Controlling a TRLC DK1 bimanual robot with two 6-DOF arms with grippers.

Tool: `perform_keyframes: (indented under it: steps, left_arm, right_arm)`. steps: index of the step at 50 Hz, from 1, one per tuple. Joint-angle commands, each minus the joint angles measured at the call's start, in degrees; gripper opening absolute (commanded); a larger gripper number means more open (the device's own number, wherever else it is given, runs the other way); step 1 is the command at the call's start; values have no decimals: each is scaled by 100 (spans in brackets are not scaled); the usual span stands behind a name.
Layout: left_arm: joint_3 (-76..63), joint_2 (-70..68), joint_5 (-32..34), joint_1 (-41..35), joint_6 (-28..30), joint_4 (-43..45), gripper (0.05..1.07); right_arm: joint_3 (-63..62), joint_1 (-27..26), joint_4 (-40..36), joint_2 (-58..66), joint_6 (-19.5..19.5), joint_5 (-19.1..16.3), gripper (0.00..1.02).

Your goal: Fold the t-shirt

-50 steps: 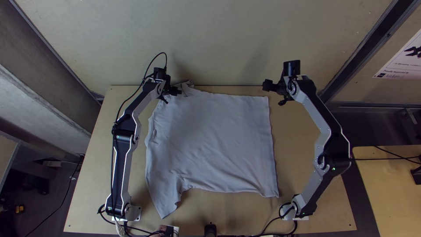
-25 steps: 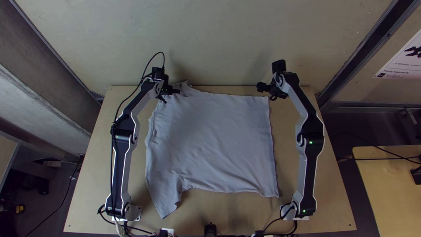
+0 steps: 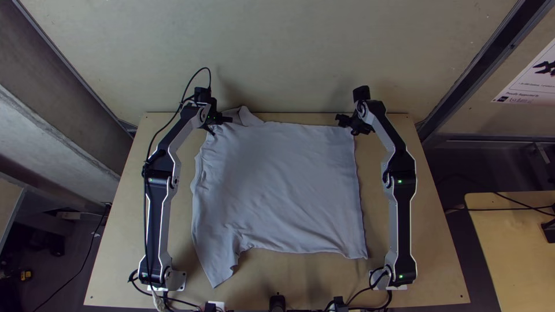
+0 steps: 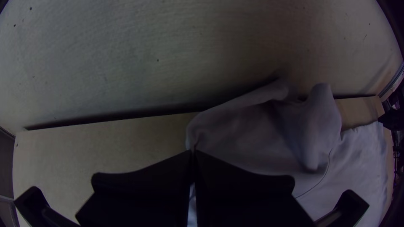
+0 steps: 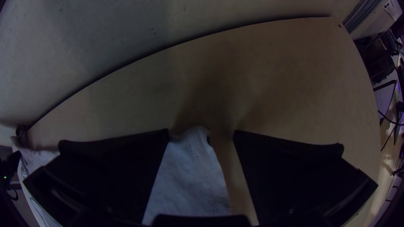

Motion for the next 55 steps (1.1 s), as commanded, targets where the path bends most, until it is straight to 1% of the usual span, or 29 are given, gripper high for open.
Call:
perform_keyframes:
  steps: [1, 4, 7, 8, 20, 31, 45, 46, 48, 49, 52, 53, 55]
  left_arm:
    - [-56, -372, -24, 145, -78, -42, 8]
    - [-56, -390, -24, 163, -78, -34, 8]
    - [-56, -407, -24, 180, -78, -42, 8]
    - [-56, -416, -24, 180, -87, -51, 8]
    - [-56, -539, -24, 250, -254, -183, 8]
    - [-65, -600, -15, 277, -298, -183, 8]
    - [-127, -618, -15, 233, -350, -183, 8]
    - [-127, -609, -15, 224, -350, -192, 8]
    - [-127, -609, -15, 215, -350, -183, 8]
    - [-135, -600, -15, 215, -350, -183, 8]
    - [-135, -592, -15, 198, -350, -183, 8]
    - [-135, -583, -15, 198, -350, -192, 8]
    - [-135, -583, -15, 189, -350, -183, 8]
  right_arm:
    - [45, -46, -56, 343, 93, -13, 34]
    - [45, -37, -48, 352, 67, -13, 22]
    - [54, -28, -48, 361, -39, -13, 3]
    - [62, -28, -48, 361, -56, -13, 2]
    - [89, 16, -21, 194, -74, 4, 2]
    - [115, 77, 559, -87, -83, 4, 2]
    - [203, 104, 559, -140, -118, 4, 3]
    - [203, 95, 550, -149, -127, 4, 6]
    - [194, 104, 480, -149, -127, 4, 26]
    - [194, 113, 436, -140, -127, 4, 38]
    - [194, 104, 304, -114, -48, 83, 83]
    - [194, 95, 251, -114, 31, 119, 90]
    - [194, 95, 207, -105, 58, 119, 90]
